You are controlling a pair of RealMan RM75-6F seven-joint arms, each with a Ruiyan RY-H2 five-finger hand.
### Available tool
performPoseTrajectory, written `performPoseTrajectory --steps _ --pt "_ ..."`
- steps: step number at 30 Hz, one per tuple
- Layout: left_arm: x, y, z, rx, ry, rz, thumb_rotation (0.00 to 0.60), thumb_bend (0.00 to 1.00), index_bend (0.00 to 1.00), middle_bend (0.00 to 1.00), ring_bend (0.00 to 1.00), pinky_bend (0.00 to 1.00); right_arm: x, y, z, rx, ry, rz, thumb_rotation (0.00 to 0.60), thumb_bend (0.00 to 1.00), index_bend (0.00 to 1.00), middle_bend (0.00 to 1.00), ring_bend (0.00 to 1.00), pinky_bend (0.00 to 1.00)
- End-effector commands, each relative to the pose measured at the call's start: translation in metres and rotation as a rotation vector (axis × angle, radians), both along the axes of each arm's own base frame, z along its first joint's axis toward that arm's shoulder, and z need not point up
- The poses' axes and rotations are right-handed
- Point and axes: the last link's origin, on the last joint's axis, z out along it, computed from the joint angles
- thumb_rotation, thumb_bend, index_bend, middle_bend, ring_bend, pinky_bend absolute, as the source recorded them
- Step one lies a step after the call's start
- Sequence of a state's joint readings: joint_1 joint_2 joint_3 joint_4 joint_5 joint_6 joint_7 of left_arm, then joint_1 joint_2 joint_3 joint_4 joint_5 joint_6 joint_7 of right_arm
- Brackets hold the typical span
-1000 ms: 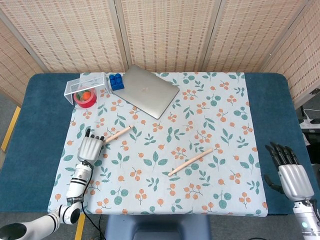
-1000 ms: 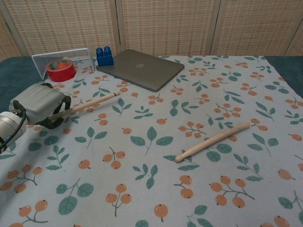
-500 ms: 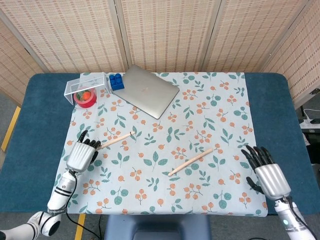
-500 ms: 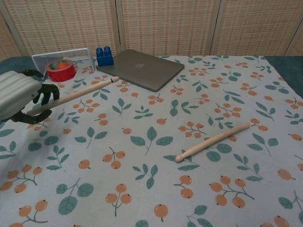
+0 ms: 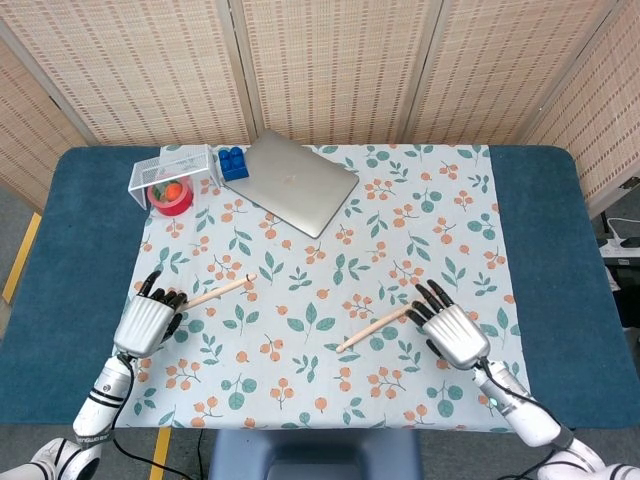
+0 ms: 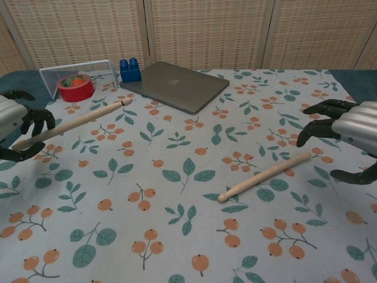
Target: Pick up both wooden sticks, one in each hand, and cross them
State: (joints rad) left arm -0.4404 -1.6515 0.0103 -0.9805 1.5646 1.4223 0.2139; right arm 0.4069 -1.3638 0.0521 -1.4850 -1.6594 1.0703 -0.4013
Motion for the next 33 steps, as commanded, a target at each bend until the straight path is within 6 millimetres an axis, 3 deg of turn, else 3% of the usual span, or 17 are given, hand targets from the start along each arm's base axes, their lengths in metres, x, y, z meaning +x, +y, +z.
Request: performPoseTrajectory --steps 1,17,25,33 --pt "-0.001 0.000 0.000 -0.003 0.005 0.000 0.600 0.63 0.80 0.91 0.55 0.20 0.002 -0.012 -0.018 0.015 0.029 -0.002 0.600 0.27 0.31 0.27 0.00 0.00" --pt "-0.007 0.003 0.001 -0.002 0.015 0.006 0.600 0.64 0.79 0.91 0.54 0.20 0.003 -0.046 -0.054 0.024 0.102 -0.034 0.600 0.27 0.37 0.30 0.00 0.00" --pt "-0.009 0.004 0.000 -0.015 0.017 0.014 0.600 0.65 0.79 0.91 0.54 0.20 -0.001 -0.048 -0.063 0.035 0.132 -0.048 0.600 0.28 0.43 0.33 0.02 0.00" --pt "-0.011 0.004 0.002 -0.011 0.021 0.016 0.600 0.65 0.79 0.91 0.54 0.20 -0.002 -0.047 -0.065 0.020 0.141 -0.040 0.600 0.29 0.53 0.43 0.12 0.00"
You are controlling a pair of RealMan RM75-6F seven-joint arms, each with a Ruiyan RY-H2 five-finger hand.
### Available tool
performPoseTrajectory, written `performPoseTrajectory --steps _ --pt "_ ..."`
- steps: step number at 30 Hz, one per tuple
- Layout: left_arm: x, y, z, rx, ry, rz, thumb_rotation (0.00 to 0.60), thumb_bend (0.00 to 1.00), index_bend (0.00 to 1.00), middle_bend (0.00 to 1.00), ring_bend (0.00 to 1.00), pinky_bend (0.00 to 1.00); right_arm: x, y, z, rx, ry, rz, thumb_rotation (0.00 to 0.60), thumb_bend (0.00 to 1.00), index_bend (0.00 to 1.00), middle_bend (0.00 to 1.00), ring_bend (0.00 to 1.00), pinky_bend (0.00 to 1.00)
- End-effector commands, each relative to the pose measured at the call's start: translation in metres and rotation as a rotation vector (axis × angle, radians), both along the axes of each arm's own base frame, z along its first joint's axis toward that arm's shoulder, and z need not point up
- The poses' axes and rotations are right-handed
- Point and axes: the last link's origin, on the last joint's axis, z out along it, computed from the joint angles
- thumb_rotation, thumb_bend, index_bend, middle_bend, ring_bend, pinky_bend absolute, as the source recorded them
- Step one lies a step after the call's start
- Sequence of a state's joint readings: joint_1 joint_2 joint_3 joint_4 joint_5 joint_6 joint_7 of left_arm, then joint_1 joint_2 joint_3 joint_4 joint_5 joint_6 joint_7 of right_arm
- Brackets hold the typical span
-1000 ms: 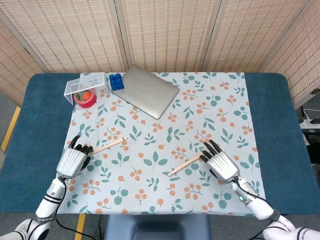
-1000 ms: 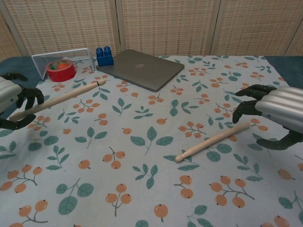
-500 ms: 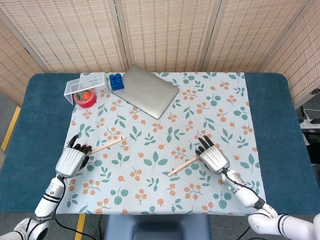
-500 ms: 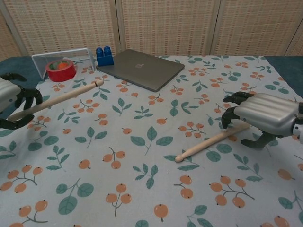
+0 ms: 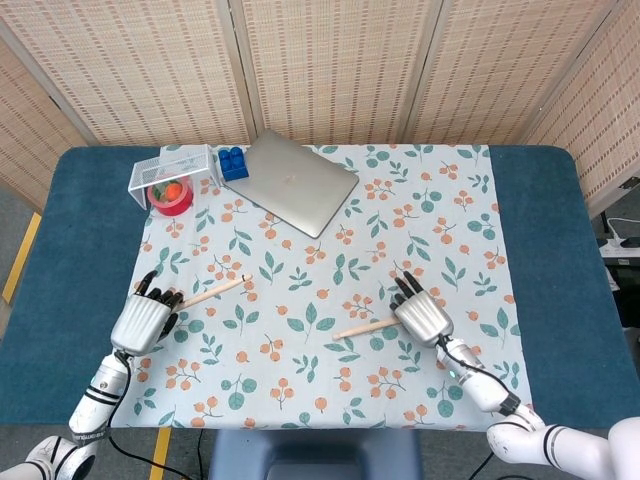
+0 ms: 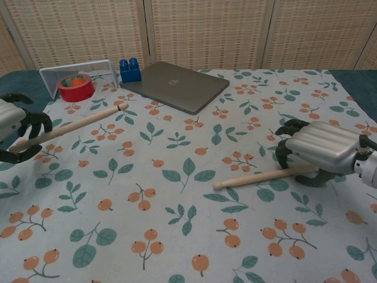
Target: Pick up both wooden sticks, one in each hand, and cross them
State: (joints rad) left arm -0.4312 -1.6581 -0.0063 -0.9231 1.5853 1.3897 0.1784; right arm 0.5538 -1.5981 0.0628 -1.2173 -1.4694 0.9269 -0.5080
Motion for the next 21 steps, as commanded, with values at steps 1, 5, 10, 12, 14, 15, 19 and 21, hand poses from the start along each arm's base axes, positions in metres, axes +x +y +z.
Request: performPoseTrajectory --steps 1,5,10,12,14,15,19,21 --pt "-0.0009 0.0001 0.0006 -0.001 -0.001 0.002 0.600 0.65 0.79 0.91 0.54 0.20 -0.0009 0.0010 0.0002 -0.005 0.002 0.004 0.600 0.29 0.54 0.45 0.13 0.00" --pt "-0.0024 0.0005 -0.0005 -0.007 0.000 0.007 0.600 0.65 0.79 0.91 0.54 0.20 -0.0025 0.0031 0.0005 -0.011 0.005 0.012 0.600 0.29 0.57 0.47 0.15 0.00" --pt "-0.0036 0.0008 0.0001 -0.006 -0.001 0.009 0.600 0.65 0.79 0.91 0.54 0.20 -0.0047 0.0045 0.0005 -0.017 0.020 0.019 0.600 0.30 0.66 0.56 0.23 0.00" --pt "-0.0041 0.0008 0.0007 -0.005 -0.003 0.010 0.600 0.65 0.79 0.91 0.54 0.20 -0.0041 0.0049 0.0020 -0.025 0.016 0.026 0.600 0.32 0.72 0.61 0.28 0.00" --pt "-0.0045 0.0011 0.0012 -0.003 -0.002 0.011 0.600 0.65 0.79 0.91 0.54 0.20 -0.0035 0.0054 0.0034 -0.030 0.009 0.032 0.600 0.34 0.76 0.65 0.31 0.00" --pt "-0.0046 0.0012 0.0012 -0.003 -0.002 0.012 0.600 0.65 0.79 0.91 0.54 0.20 -0.0033 0.0057 0.0039 -0.032 0.009 0.036 0.600 0.34 0.79 0.67 0.32 0.00" --pt "-0.0045 0.0009 0.0001 -0.005 -0.002 0.013 0.600 0.65 0.79 0.91 0.54 0.20 -0.0036 0.0066 0.0047 -0.036 0.017 0.051 0.600 0.35 0.83 0.70 0.35 0.00" --pt "-0.0045 0.0009 0.0000 -0.006 -0.002 0.013 0.600 0.65 0.79 0.91 0.54 0.20 -0.0034 0.0068 0.0048 -0.037 0.017 0.053 0.600 0.35 0.84 0.71 0.36 0.00"
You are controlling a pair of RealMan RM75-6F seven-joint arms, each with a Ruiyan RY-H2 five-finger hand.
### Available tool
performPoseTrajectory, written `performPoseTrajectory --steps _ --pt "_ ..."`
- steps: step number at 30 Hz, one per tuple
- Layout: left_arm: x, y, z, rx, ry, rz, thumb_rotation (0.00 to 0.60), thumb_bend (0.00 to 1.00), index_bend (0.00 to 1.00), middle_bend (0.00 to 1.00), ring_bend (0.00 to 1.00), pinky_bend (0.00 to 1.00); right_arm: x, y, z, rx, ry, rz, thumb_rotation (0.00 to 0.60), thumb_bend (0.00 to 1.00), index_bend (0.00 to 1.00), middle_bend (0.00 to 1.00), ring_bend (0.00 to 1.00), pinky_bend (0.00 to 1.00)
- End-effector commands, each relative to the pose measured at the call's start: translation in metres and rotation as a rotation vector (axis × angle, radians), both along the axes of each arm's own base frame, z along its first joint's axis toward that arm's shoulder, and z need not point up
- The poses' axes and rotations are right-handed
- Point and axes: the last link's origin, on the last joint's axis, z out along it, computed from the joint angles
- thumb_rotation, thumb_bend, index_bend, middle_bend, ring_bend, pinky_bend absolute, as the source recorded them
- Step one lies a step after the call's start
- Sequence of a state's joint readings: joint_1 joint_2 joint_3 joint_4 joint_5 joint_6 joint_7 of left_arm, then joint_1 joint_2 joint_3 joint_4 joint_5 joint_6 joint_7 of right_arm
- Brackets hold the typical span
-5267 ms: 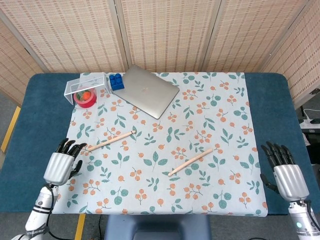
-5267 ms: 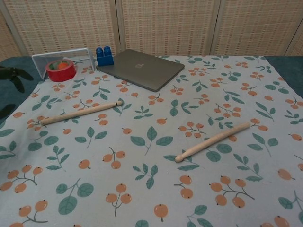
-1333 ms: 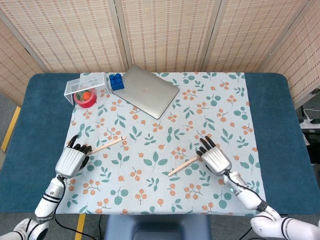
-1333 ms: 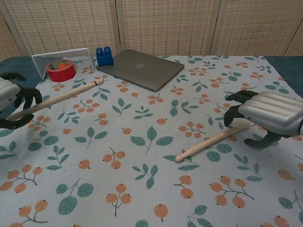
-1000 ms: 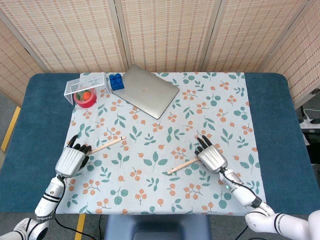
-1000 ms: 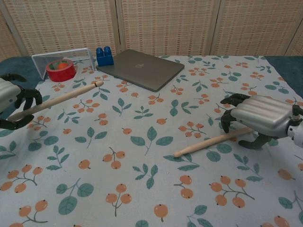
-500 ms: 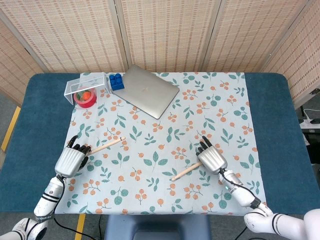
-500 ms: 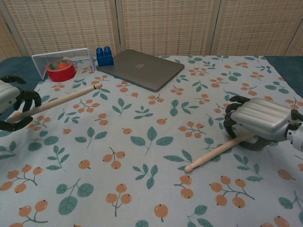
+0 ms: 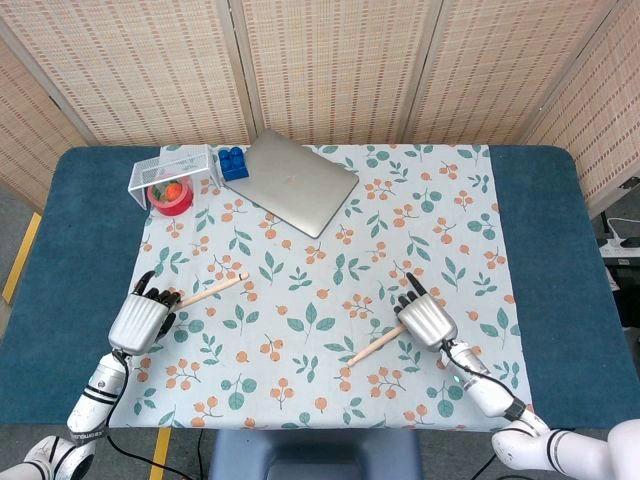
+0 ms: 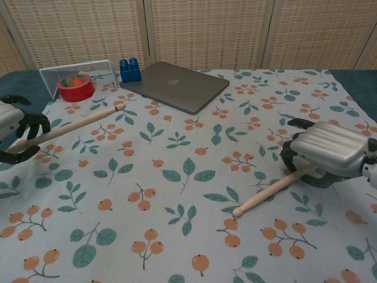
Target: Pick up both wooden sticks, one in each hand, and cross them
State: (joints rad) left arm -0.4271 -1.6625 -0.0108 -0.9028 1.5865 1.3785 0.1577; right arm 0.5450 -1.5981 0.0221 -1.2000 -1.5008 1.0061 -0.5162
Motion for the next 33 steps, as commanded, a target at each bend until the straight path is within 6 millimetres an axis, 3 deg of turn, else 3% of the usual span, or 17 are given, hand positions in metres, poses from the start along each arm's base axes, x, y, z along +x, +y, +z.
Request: performPoseTrajectory --steps 1,9,18,26,33 --pt "0.000 0.000 0.000 -0.002 0.000 0.000 0.600 0.65 0.79 0.91 0.54 0.20 0.000 0.000 0.000 -0.003 0.000 0.005 0.600 0.35 0.84 0.71 0.36 0.00" --pt "0.000 0.000 0.000 -0.003 -0.001 0.003 0.600 0.65 0.79 0.91 0.54 0.20 0.001 0.004 0.006 -0.026 0.006 0.038 0.600 0.35 0.87 0.74 0.39 0.00" --pt "-0.006 0.003 0.009 0.032 -0.007 0.022 0.600 0.65 0.80 0.91 0.57 0.20 -0.011 0.010 0.013 -0.066 -0.017 0.019 0.600 0.40 0.95 0.80 0.51 0.03" --pt "-0.016 0.010 0.018 0.046 -0.053 0.076 0.600 0.65 0.81 0.92 0.60 0.21 -0.005 0.012 0.030 -0.068 -0.198 -0.009 0.600 0.40 0.97 0.83 0.53 0.05" --pt "-0.011 0.010 0.022 0.018 -0.147 0.104 0.600 0.65 0.81 0.92 0.60 0.21 0.015 0.014 0.040 -0.062 -0.465 -0.056 0.600 0.40 0.97 0.84 0.53 0.07"
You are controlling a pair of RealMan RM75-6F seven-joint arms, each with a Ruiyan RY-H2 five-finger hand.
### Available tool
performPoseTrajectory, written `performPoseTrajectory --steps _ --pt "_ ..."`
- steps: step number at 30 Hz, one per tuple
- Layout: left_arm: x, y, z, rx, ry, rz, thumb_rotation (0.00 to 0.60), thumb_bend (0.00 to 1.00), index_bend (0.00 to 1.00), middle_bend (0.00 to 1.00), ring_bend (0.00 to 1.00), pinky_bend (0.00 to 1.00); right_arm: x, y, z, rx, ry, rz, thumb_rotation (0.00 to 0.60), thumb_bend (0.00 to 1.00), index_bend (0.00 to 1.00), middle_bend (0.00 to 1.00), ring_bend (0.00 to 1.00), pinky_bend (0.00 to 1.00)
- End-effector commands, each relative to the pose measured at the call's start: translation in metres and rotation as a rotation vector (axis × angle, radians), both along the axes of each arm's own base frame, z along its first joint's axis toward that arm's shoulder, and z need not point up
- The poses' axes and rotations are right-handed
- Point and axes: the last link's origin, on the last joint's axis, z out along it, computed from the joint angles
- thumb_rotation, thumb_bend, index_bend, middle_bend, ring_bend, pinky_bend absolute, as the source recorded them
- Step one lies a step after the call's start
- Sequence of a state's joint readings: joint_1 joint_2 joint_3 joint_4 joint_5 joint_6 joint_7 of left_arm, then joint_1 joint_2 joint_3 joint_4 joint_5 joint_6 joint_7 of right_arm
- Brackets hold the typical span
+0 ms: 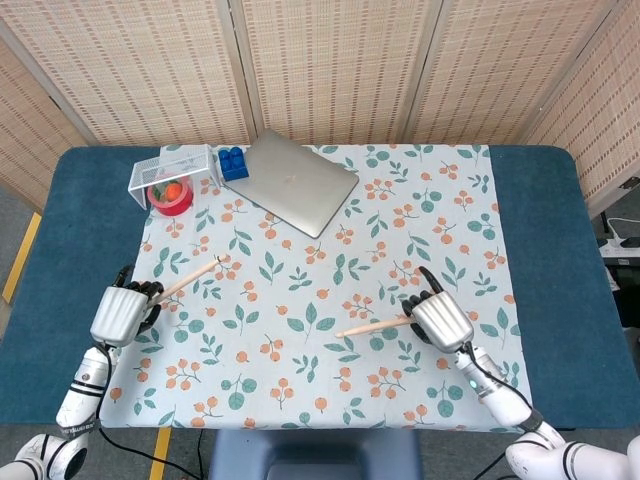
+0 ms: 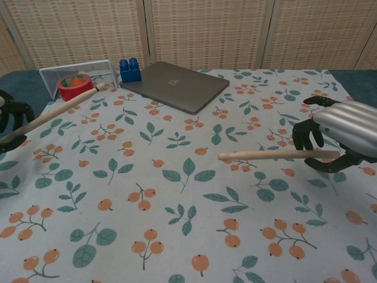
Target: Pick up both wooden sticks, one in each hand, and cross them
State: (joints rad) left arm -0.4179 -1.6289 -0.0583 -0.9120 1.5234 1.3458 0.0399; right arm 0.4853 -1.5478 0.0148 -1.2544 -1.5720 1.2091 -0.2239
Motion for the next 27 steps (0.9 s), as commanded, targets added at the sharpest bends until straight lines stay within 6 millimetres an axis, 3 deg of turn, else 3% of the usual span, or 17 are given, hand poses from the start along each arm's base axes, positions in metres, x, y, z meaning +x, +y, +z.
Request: performPoseTrajectory --steps 1,7,16,22,27 --pt "0.005 -0.001 0.001 -0.011 -0.046 0.003 0.600 0.65 0.81 0.92 0.60 0.21 0.014 -0.001 0.006 -0.002 -0.167 -0.022 0.600 0.40 0.97 0.84 0.53 0.08" --pt "0.046 -0.008 -0.011 -0.095 -0.149 -0.051 0.600 0.65 0.81 0.93 0.60 0.21 0.046 -0.010 -0.007 0.045 -0.330 -0.042 0.600 0.40 0.97 0.84 0.53 0.11" --pt "0.110 -0.005 -0.022 -0.121 -0.167 -0.136 0.600 0.65 0.81 0.93 0.60 0.22 0.098 -0.029 -0.040 0.133 -0.402 -0.059 0.600 0.40 0.97 0.84 0.53 0.11" --pt "0.129 -0.013 -0.036 -0.149 -0.169 -0.149 0.600 0.66 0.81 0.93 0.60 0.22 0.118 -0.031 -0.052 0.165 -0.417 -0.059 0.600 0.40 0.97 0.84 0.53 0.11" --pt "0.138 -0.020 -0.043 -0.161 -0.175 -0.162 0.600 0.65 0.81 0.93 0.60 0.22 0.121 -0.033 -0.056 0.163 -0.407 -0.069 0.600 0.40 0.97 0.84 0.53 0.11"
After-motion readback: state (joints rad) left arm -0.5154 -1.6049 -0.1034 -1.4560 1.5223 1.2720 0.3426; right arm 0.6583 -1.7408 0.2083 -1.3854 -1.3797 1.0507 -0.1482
